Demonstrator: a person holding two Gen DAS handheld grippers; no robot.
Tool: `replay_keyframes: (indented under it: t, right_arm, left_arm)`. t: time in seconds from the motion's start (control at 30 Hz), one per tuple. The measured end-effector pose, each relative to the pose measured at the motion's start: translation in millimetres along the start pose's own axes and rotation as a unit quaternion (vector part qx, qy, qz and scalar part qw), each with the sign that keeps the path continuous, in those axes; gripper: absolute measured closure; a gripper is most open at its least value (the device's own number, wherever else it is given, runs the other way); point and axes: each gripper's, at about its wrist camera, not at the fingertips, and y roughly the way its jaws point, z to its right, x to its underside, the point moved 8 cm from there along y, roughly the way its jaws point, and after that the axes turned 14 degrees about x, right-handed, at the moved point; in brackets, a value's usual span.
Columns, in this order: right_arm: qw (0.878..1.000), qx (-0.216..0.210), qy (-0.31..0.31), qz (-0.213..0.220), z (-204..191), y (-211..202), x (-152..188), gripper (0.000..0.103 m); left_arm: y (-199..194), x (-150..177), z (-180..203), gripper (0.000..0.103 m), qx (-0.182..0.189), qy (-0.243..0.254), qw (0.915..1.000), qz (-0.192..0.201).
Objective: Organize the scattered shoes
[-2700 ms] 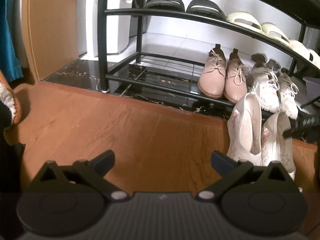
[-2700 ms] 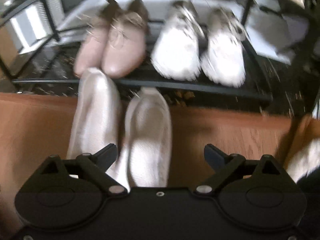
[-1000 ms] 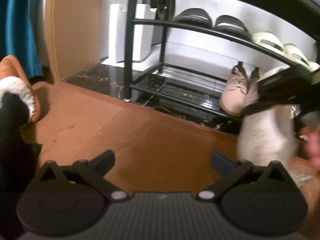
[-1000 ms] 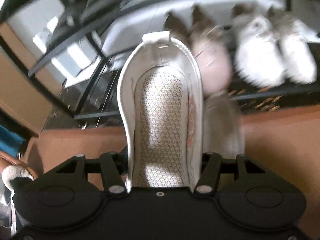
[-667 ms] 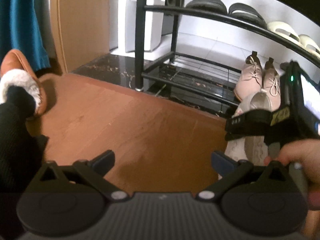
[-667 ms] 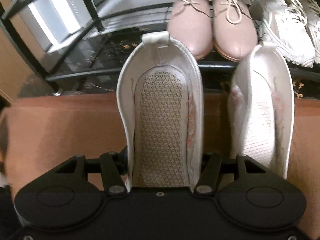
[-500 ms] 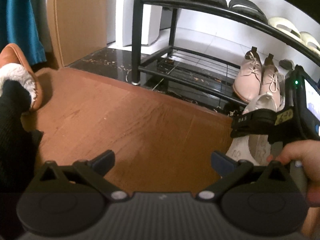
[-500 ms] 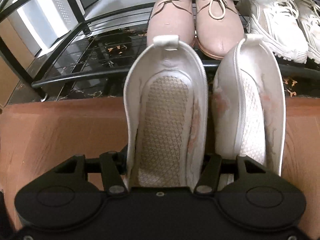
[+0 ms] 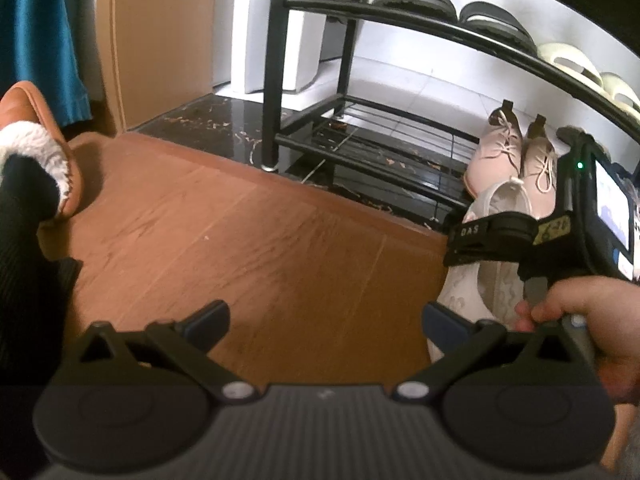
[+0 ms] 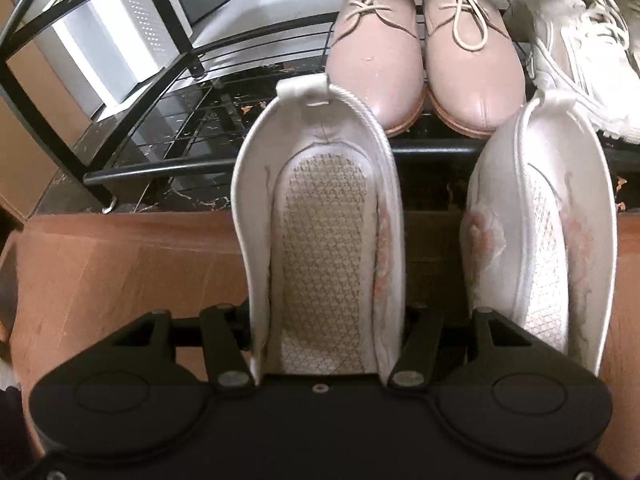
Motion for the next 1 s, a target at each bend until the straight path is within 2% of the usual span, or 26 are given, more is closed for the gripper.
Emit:
replay_keyframes:
  t: [0.07, 0.13, 0.23, 0.33, 0.4, 0.47, 0.5, 0.53, 0.6, 0.7, 0.73, 0.87, 0.93, 1.0]
  right_arm:
    - [1.0, 0.007, -0.014, 0.0, -4, 2, 0, 0.045]
    - [1.0, 0.0, -0.029, -0.011, -8, 2, 0, 0.037]
    - [0.998, -0.05, 0.006, -0.037, 3, -19, -8, 0.029]
    - [0.995, -0.086, 0.04, -0.02, 25, -50, -17, 0.02]
    - [0.993, -0.101, 0.055, 0.007, 44, -71, -25, 0.019]
    - [0.992, -0.095, 0.074, 0.039, 74, -87, -36, 0.019]
    - [0.992, -0.086, 0.083, 0.052, 88, -91, -41, 0.023]
    - [0.992, -0.08, 0.08, 0.053, 97, -90, -43, 0.037]
    - [0.996, -0.066, 0.05, 0.039, 107, -86, -40, 0.048]
    - [0.998, -0.057, -0.021, 0.003, 99, -74, -17, 0.048]
    - [0.998, -0.051, -0.028, 0.002, 96, -71, -13, 0.046]
    - [1.0, -0.024, -0.004, 0.005, 94, -51, 2, 0.05]
    - [0.999, -0.021, -0.024, 0.01, 85, -48, 6, 0.056]
    - [0.998, -0.011, -0.061, 0.02, 72, -46, 10, 0.057]
  left_arm:
    - [-1, 0, 1, 0.001, 0.0, 0.004, 1.0, 0.001]
    - [-2, -2, -1, 0.001, 0.0, 0.004, 1.0, 0.005]
    - [-3, -3, -5, 0.001, -0.001, -0.007, 1.0, 0.007]
    - [-3, -4, -8, 0.001, 0.002, -0.026, 0.9997, 0.006]
    - [-2, -5, -8, 0.001, 0.006, -0.033, 0.9994, 0.005]
    - [-2, -5, -6, 0.001, 0.01, -0.032, 0.9994, 0.005]
    - [-2, -5, -5, 0.001, 0.011, -0.029, 0.9995, 0.005]
    - [-2, -4, -4, 0.001, 0.012, -0.026, 0.9996, 0.005]
    - [-3, -3, -1, 0.001, 0.011, -0.018, 0.9998, 0.004]
    - [-4, -2, -1, 0.001, 0.007, -0.012, 0.9999, 0.006]
    - [-3, -2, -1, 0.001, 0.006, -0.012, 0.9999, 0.005]
    - [-1, 1, 0, 0.001, 0.004, -0.009, 1.0, 0.0]
    - [0, 2, 1, 0.001, 0.003, -0.003, 1.0, -0.003]
    - [0, 2, 2, 0.001, 0.002, 0.001, 1.0, -0.003]
